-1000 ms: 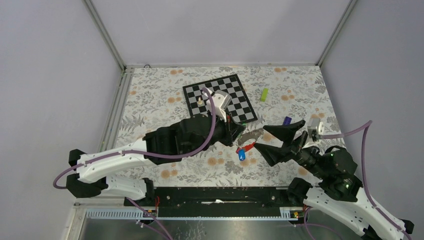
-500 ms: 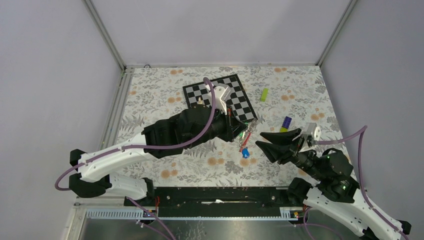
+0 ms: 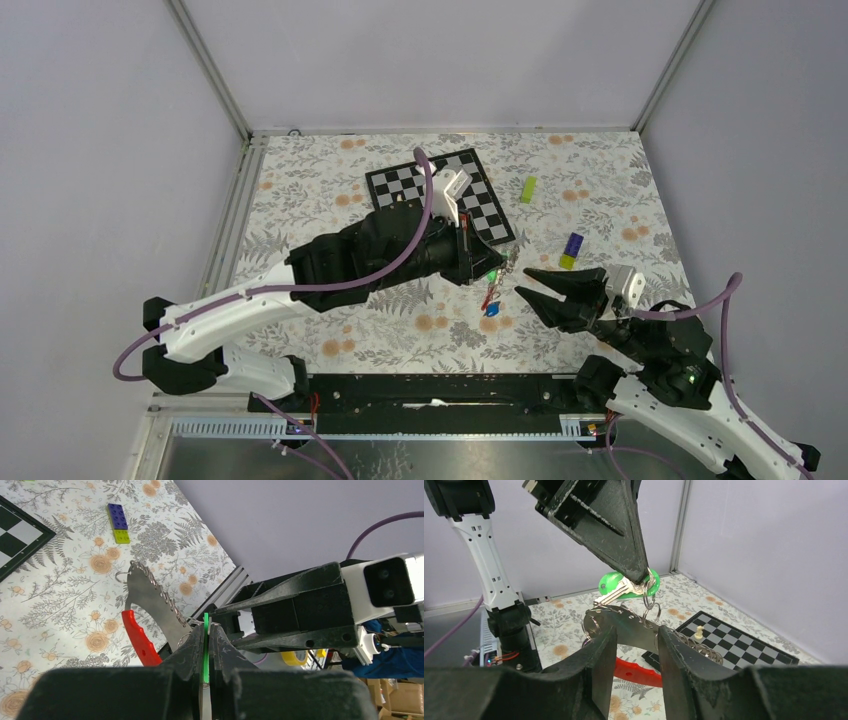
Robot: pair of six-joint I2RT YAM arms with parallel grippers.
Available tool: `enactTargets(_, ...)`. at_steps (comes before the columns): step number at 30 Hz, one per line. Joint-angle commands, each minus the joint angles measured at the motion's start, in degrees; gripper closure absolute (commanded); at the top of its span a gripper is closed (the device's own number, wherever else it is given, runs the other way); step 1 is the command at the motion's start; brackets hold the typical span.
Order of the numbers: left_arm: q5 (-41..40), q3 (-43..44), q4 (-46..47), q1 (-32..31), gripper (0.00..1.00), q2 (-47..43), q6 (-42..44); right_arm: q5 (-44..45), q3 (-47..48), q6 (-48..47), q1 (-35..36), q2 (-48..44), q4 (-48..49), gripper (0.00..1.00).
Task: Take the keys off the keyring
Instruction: Remove the key from the keyring.
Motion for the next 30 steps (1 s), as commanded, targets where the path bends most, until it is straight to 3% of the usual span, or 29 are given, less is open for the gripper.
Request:
enactTargets(1, 2.57, 3.49, 3.68, 0.38, 1.00, 0.46, -2.36, -0.98, -0.69, -5.99, 0.25, -0.72, 2.65, 0.58)
enactTargets(30, 8.33, 2.96, 6.94, 0.38, 1.00, 1.87, -3.36, 0.67, -3.99, -4.00, 0.25, 0.76, 7.72, 0.75)
